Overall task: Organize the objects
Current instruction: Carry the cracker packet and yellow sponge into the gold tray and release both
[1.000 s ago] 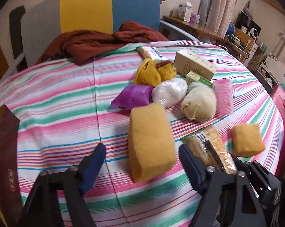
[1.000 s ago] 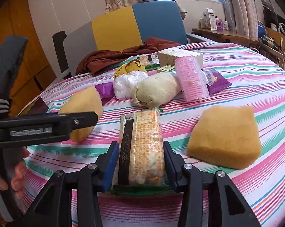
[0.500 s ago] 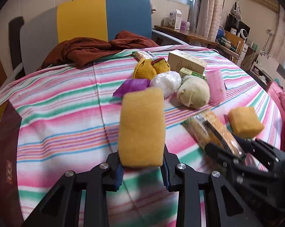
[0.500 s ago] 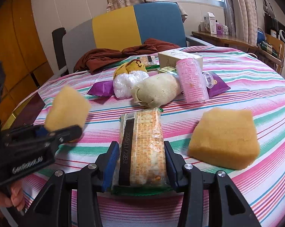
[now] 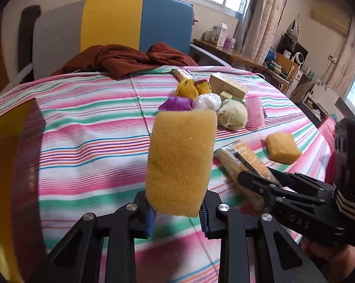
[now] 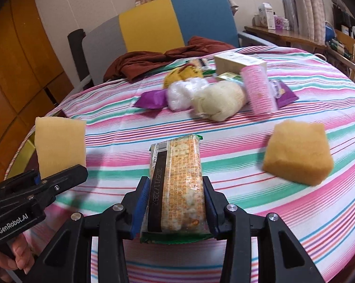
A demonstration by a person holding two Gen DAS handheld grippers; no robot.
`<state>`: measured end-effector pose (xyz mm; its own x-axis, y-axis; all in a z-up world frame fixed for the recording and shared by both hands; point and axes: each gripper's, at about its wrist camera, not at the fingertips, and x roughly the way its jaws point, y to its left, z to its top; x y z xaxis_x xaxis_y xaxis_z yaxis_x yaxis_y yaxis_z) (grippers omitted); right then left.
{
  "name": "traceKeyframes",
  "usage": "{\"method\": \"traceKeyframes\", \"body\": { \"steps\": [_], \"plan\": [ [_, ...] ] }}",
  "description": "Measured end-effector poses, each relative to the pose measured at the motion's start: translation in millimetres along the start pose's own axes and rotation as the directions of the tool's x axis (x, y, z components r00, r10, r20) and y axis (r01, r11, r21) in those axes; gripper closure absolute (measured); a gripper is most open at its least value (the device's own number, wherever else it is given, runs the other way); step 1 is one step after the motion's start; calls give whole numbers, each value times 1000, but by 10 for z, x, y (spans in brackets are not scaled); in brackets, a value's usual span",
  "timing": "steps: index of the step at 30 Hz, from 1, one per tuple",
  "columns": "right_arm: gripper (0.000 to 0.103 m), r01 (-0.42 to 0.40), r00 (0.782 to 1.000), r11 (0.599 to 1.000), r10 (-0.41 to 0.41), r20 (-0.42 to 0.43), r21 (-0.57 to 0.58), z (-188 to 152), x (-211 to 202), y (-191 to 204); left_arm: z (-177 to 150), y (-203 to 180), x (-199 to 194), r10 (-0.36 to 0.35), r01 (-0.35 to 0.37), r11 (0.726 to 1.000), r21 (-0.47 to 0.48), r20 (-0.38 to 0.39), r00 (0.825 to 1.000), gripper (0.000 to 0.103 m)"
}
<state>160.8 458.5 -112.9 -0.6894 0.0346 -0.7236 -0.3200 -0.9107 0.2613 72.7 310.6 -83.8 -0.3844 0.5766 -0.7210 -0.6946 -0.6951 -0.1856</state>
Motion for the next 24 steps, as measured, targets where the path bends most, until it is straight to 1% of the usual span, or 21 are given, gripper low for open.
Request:
{"method": "traceKeyframes", "body": {
  "steps": [6, 10, 14, 20, 22, 24],
  "plan": [
    [60, -55, 998, 998, 55, -7, -4, -8, -110, 285, -85, 194, -282, -21, 21, 998, -57, 12, 1000, 73],
    [60, -95, 995, 995, 95, -11, -7, 20, -165, 502, -115, 302, -479, -24, 27, 996, -85, 36, 999, 73],
    [60, -153, 988, 988, 153, -13, -14, 82, -219, 765, -146, 454, -717, -22, 30, 993, -118, 69, 997, 73],
    [60, -235, 972, 968, 235, -8, -91, 186, -308, 1332, -131, 826, -1074, 16, 8, 982, -188, 123, 992, 73],
    [60, -261, 965, 959, 260, -17, -113, 222, -307, 1519, -138, 988, -1182, 27, 3, 977, -215, 140, 990, 73],
    [60, -289, 957, 948, 286, -37, -134, 279, -273, 1747, -144, 1164, -1266, 55, -20, 971, -237, 143, 988, 73]
  ]
}}
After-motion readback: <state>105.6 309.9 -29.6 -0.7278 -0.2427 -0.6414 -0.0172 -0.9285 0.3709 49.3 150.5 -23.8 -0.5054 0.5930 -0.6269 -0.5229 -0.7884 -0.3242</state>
